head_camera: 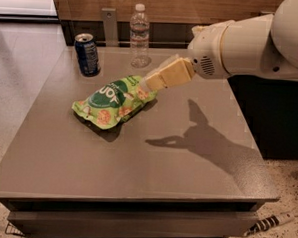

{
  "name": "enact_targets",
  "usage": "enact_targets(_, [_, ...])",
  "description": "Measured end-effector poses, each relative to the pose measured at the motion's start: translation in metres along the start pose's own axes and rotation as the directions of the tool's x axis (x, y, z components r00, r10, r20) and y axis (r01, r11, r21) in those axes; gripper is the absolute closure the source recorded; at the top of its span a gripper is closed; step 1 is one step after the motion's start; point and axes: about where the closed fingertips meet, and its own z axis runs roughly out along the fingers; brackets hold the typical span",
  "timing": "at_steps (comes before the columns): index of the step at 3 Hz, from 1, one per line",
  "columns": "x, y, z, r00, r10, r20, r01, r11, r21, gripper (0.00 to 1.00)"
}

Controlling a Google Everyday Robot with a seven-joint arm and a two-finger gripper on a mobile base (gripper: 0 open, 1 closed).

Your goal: Pick pepsi can

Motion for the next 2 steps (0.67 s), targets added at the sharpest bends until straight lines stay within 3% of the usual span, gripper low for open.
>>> enact_targets(1, [0.0,-0.001,0.004,1.0,0.001,0.017,-0.001,1.0,0.004,0.0])
enact_targets(2, [-0.006,-0.005,0.039,0.995,-0.004,0.095,0.004,1.0,0.0,0.0])
